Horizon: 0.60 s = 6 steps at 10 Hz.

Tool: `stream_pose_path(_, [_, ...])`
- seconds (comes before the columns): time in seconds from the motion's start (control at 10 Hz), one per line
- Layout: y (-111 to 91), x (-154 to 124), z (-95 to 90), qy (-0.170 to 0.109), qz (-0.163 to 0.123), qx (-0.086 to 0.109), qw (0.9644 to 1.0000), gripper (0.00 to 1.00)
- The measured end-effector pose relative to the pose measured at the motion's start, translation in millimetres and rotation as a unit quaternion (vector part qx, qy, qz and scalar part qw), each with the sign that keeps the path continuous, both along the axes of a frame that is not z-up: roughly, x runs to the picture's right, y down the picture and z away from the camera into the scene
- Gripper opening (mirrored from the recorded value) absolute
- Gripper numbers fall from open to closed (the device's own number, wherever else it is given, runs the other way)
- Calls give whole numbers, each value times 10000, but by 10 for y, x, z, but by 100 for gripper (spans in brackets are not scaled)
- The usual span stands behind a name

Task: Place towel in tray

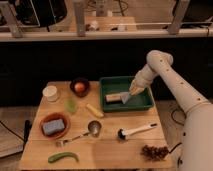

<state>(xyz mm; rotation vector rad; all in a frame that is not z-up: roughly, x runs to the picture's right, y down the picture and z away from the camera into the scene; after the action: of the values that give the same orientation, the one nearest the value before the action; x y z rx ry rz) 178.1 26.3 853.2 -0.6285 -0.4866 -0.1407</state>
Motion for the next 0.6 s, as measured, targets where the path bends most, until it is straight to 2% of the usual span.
stream_pose_path(0.2, [-6,-23,16,-54,-46,-33,10000,80])
stream_pose_path(0.6, [7,-24,31,-63,-90,-41,9999,80])
